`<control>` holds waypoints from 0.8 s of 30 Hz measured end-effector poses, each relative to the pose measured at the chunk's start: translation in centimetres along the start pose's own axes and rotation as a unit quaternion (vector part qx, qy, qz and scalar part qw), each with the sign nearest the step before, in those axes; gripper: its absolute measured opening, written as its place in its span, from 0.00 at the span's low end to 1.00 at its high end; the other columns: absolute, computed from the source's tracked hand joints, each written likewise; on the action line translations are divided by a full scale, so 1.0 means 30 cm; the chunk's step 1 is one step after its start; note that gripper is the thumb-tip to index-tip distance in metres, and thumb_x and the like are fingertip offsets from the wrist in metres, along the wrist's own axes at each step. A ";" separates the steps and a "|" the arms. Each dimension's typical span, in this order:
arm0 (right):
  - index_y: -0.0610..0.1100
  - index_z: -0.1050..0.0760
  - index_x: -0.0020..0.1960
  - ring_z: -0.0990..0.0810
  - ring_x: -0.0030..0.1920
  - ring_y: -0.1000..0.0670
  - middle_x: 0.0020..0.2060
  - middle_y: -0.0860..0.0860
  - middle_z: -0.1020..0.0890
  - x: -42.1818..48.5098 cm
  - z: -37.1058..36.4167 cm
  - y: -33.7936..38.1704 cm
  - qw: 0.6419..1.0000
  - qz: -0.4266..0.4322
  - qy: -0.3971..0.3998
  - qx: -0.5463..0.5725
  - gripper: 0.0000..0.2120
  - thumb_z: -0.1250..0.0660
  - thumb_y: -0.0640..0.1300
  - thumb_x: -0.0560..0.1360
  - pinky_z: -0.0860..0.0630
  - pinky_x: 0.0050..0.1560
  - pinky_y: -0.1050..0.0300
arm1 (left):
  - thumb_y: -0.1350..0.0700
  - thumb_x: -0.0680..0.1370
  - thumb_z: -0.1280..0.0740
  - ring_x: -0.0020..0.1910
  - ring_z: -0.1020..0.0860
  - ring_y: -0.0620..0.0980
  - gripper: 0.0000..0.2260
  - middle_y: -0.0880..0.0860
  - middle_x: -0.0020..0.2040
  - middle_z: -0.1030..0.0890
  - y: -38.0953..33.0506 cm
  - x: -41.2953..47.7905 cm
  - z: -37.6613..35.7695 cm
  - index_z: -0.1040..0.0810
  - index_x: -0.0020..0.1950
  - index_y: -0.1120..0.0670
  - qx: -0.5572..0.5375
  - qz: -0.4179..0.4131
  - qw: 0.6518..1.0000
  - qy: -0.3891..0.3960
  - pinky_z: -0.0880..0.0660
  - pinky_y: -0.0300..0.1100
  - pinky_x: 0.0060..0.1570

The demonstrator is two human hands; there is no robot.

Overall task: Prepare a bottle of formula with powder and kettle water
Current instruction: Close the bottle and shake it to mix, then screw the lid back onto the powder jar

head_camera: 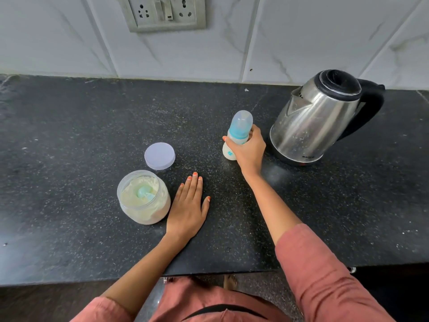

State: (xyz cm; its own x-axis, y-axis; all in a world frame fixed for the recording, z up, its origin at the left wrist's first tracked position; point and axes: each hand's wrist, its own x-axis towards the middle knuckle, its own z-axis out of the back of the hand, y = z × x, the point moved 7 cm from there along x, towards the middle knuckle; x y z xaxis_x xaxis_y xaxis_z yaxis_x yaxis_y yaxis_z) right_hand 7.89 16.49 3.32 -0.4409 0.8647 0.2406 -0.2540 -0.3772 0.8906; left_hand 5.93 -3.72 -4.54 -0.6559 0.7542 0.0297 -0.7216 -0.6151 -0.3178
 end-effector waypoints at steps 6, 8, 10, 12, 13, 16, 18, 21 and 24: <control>0.41 0.29 0.56 0.24 0.49 0.54 0.51 0.47 0.22 -0.001 -0.024 -0.011 1.000 -0.001 0.001 -0.013 0.30 0.21 0.48 0.60 0.28 0.48 0.64 | 0.47 0.82 0.52 0.76 0.57 0.47 0.26 0.51 0.77 0.55 -0.002 -0.001 0.000 0.54 0.77 0.55 0.002 0.000 1.000 -0.006 0.65 0.39 0.70; 0.42 0.30 0.58 0.25 0.50 0.54 0.53 0.48 0.23 -0.004 -0.030 -0.015 1.000 -0.008 0.000 -0.016 0.31 0.21 0.48 0.60 0.27 0.49 0.63 | 0.47 0.82 0.52 0.76 0.56 0.48 0.26 0.52 0.77 0.55 -0.003 -0.003 0.001 0.53 0.76 0.56 0.003 -0.001 1.000 -0.006 0.65 0.39 0.70; 0.43 0.32 0.59 0.26 0.52 0.54 0.54 0.48 0.24 -0.009 -0.036 -0.020 1.000 -0.015 0.005 -0.018 0.32 0.22 0.48 0.60 0.27 0.51 0.62 | 0.47 0.82 0.52 0.76 0.56 0.48 0.26 0.52 0.77 0.55 -0.003 -0.003 0.001 0.53 0.76 0.56 0.004 -0.001 1.000 -0.006 0.65 0.38 0.70; 0.43 0.33 0.60 0.27 0.53 0.55 0.55 0.48 0.25 -0.013 -0.039 -0.020 1.000 -0.016 0.007 -0.021 0.33 0.22 0.47 0.61 0.28 0.52 0.62 | 0.47 0.82 0.52 0.76 0.57 0.48 0.26 0.52 0.77 0.55 -0.004 -0.001 0.001 0.54 0.76 0.56 0.006 0.000 1.000 -0.005 0.65 0.38 0.70; 0.43 0.33 0.61 0.27 0.54 0.54 0.56 0.47 0.26 -0.016 -0.040 -0.018 1.000 -0.015 0.008 -0.022 0.33 0.22 0.47 0.61 0.28 0.53 0.62 | 0.47 0.82 0.53 0.76 0.57 0.48 0.26 0.52 0.78 0.55 -0.004 -0.001 0.000 0.54 0.76 0.55 0.006 0.001 1.000 -0.004 0.65 0.39 0.70; 0.42 0.34 0.62 0.27 0.58 0.49 0.58 0.46 0.26 -0.018 -0.040 -0.015 0.999 -0.017 0.016 -0.028 0.35 0.21 0.46 0.61 0.28 0.57 0.59 | 0.47 0.82 0.53 0.76 0.57 0.48 0.26 0.52 0.78 0.55 -0.003 -0.002 0.002 0.54 0.77 0.56 0.010 0.003 1.000 0.001 0.65 0.39 0.70; 0.41 0.33 0.61 0.26 0.58 0.47 0.57 0.45 0.26 -0.022 -0.037 -0.019 0.999 -0.025 0.029 -0.037 0.34 0.21 0.45 0.60 0.26 0.59 0.54 | 0.47 0.82 0.53 0.76 0.57 0.48 0.26 0.52 0.78 0.55 -0.005 -0.003 0.005 0.54 0.77 0.56 0.012 0.003 1.000 0.003 0.65 0.39 0.70; 0.40 0.31 0.59 0.26 0.57 0.46 0.56 0.45 0.25 -0.037 -0.018 -0.039 0.997 -0.044 0.041 -0.045 0.31 0.22 0.44 0.60 0.26 0.58 0.50 | 0.47 0.82 0.54 0.76 0.57 0.48 0.26 0.52 0.78 0.55 -0.009 -0.003 0.011 0.54 0.77 0.56 0.013 0.004 1.000 0.006 0.64 0.40 0.71; 0.40 0.31 0.61 0.27 0.60 0.46 0.59 0.44 0.25 -0.069 0.008 -0.072 0.994 -0.066 0.056 -0.066 0.29 0.24 0.43 0.63 0.28 0.61 0.54 | 0.47 0.82 0.54 0.76 0.58 0.48 0.25 0.52 0.78 0.56 -0.008 -0.006 0.014 0.55 0.77 0.56 0.009 0.006 1.000 0.018 0.63 0.40 0.72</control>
State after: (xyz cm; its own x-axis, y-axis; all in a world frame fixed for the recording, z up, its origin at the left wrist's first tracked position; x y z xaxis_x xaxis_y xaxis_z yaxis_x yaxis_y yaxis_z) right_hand 9.54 15.60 0.99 -0.4883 0.8696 0.0737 -0.4231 -0.3098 0.8515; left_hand 6.13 -3.79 -4.08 -0.6564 0.7544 -0.0081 -0.7179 -0.6279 -0.3007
